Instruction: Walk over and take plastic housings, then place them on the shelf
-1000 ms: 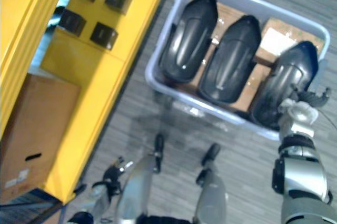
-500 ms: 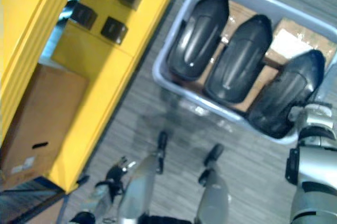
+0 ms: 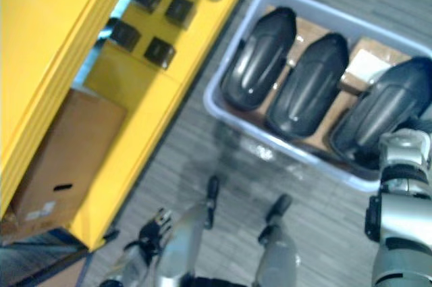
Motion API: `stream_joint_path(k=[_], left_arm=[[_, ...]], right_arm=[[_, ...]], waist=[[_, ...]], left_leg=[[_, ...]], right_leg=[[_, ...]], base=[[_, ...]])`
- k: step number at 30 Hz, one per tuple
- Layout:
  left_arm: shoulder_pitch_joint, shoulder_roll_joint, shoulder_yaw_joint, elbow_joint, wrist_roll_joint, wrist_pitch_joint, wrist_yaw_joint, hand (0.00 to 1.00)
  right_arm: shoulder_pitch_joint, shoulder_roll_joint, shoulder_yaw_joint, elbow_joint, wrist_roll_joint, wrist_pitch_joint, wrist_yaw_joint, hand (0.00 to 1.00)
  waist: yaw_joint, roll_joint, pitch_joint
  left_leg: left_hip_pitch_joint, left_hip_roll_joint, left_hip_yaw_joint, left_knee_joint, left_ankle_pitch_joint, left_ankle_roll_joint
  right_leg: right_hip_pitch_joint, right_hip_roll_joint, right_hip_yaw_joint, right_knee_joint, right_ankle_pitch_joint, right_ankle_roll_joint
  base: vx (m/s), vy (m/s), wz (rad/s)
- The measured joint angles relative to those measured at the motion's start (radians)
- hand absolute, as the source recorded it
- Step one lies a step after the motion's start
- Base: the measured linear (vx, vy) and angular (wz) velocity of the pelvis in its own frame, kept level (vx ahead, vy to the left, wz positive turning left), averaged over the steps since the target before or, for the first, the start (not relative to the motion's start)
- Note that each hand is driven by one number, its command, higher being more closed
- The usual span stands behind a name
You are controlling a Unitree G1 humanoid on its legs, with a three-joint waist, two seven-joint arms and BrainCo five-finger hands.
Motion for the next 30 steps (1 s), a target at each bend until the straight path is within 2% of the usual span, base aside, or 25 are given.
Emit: stream_joint_path(k=[1,3,4,6,8,11,14,17,21,23,24,25,27,30], left_arm=[[0.001,0.000,0.015,-0.001,-0.009,0.000,0.002,0.00],[0.019,0.001,0.076,-0.025,-0.026,-0.018,0.055,0.00],[0.025,0.001,0.097,-0.038,-0.026,-0.026,0.068,0.00],[0.035,0.003,0.176,-0.081,0.010,-0.072,0.134,0.00],[0.043,0.008,0.221,-0.132,0.056,-0.094,0.175,0.00],[0.066,0.010,0.245,-0.308,0.184,-0.116,0.231,0.00],[0.092,0.008,0.232,-0.507,0.254,-0.107,0.263,0.00],[0.089,-0.002,0.198,-0.721,0.348,-0.055,0.289,0.00],[0.079,-0.017,0.129,-0.888,0.369,0.022,0.291,0.00],[0.081,-0.026,0.107,-0.913,0.367,0.054,0.283,0.00],[0.081,-0.042,0.071,-0.940,0.345,0.123,0.276,0.00],[0.081,-0.042,0.056,-0.940,0.337,0.139,0.269,0.00],[0.080,-0.041,0.012,-0.941,0.310,0.222,0.233,0.00],[0.079,-0.040,-0.013,-0.944,0.308,0.273,0.201,0.00]], right_arm=[[0.015,0.014,-0.002,-0.035,-0.010,-0.005,-0.015,1.00],[0.102,0.082,-0.012,-0.177,-0.036,-0.020,-0.068,1.00],[0.131,0.098,-0.013,-0.212,-0.038,-0.023,-0.079,1.00],[0.246,0.177,-0.031,-0.323,-0.074,-0.030,-0.117,1.00],[0.324,0.236,-0.031,-0.396,-0.108,-0.032,-0.133,1.00],[0.462,0.313,-0.031,-0.542,-0.184,-0.053,-0.147,1.00],[0.558,0.356,-0.030,-0.676,-0.272,-0.103,-0.147,1.00],[0.589,0.359,-0.027,-0.773,-0.355,-0.188,-0.123,1.00],[0.596,0.361,0.005,-0.833,-0.411,-0.282,-0.105,1.00],[0.596,0.362,0.027,-0.841,-0.428,-0.307,-0.100,1.00],[0.596,0.362,0.068,-0.863,-0.452,-0.343,-0.087,1.00],[0.596,0.363,0.084,-0.872,-0.456,-0.354,-0.079,1.00],[0.596,0.370,0.137,-0.897,-0.498,-0.399,-0.033,1.00],[0.595,0.373,0.194,-0.903,-0.534,-0.430,0.021,1.00]], waist=[[-0.005,-0.012,0.001],[-0.010,-0.055,-0.015],[-0.011,-0.067,-0.023],[-0.013,-0.115,-0.075],[-0.015,-0.144,-0.115],[-0.032,-0.160,-0.198],[-0.048,-0.151,-0.274],[-0.064,-0.131,-0.326],[-0.067,-0.126,-0.369],[-0.066,-0.127,-0.385],[-0.066,-0.126,-0.391],[-0.065,-0.126,-0.391],[-0.065,-0.125,-0.400],[-0.065,-0.127,-0.401]], left_leg=[[0.013,0.002,0.005,-0.010,0.002,-0.002],[0.070,0.007,0.019,-0.041,0.004,-0.006],[0.082,0.008,0.021,-0.047,0.004,-0.006],[0.120,0.010,0.033,-0.082,0.003,-0.008],[0.157,0.009,0.047,-0.110,0.003,-0.009],[0.219,0.001,0.066,-0.158,0.002,-0.010],[0.269,-0.006,0.081,-0.200,0.002,-0.010],[0.328,-0.008,0.100,-0.237,0.002,-0.010],[0.375,-0.008,0.104,-0.247,0.003,-0.010],[0.376,-0.008,0.103,-0.248,0.003,-0.010],[0.384,-0.010,0.102,-0.249,0.003,-0.010],[0.388,-0.010,0.103,-0.250,0.003,-0.010],[0.390,-0.012,0.106,-0.258,0.003,-0.010],[0.390,-0.014,0.116,-0.267,0.005,-0.009]], right_leg=[[0.011,0.002,0.000,-0.005,0.000,0.000],[0.056,0.010,0.007,-0.029,0.000,0.000],[0.067,0.013,0.008,-0.035,0.000,0.000],[0.093,0.018,0.010,-0.059,0.000,0.000],[0.115,0.020,0.021,-0.076,0.000,0.001],[0.160,0.018,0.025,-0.105,0.002,0.005],[0.187,0.012,0.027,-0.116,-0.001,0.012],[0.226,0.010,0.025,-0.119,-0.001,0.013],[0.260,0.009,0.022,-0.119,0.001,0.015],[0.261,0.009,0.022,-0.119,0.002,0.016],[0.271,0.008,0.020,-0.120,0.004,0.020],[0.273,0.008,0.020,-0.120,0.004,0.020],[0.273,0.007,0.020,-0.125,0.004,0.020],[0.271,0.008,0.020,-0.139,0.002,0.026]], base=[[0.02,-0.026,-0.11],[0.06,-0.028,-0.13],[0.06,-0.019,-0.11],[0.09,-0.011,-0.10],[0.11,-0.004,-0.16],[0.11,0.007,-0.12],[0.10,0.013,-0.13],[0.08,0.019,-0.15],[0.04,0.016,-0.02],[0.00,0.005,0.02],[0.00,0.000,0.00],[-0.04,0.004,-0.01],[-0.05,-0.002,-0.05],[-0.08,-0.026,-0.09]])
